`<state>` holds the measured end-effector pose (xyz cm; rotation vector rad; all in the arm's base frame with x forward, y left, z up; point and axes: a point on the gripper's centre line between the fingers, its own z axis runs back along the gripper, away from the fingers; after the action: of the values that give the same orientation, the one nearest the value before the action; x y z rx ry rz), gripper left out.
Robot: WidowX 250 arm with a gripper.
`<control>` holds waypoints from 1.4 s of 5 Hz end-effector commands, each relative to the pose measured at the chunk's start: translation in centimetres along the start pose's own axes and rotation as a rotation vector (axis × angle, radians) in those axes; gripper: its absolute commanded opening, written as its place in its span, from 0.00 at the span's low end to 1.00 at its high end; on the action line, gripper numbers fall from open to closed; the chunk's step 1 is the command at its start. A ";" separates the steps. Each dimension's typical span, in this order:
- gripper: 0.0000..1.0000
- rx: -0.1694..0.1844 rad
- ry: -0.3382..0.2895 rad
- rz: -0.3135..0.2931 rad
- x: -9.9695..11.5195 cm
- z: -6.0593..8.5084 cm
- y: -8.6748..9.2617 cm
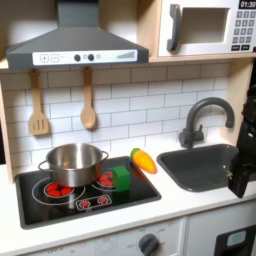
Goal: Reach green block
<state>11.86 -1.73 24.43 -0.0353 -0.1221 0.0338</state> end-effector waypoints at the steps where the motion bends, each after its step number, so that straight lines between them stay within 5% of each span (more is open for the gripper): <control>1: 1.00 0.000 0.002 -0.002 0.0 0.0 0.0; 7: 1.00 0.052 -0.026 -0.039 6.5 -2.9 2.3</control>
<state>18.62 0.55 22.24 0.0123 -0.1455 0.0004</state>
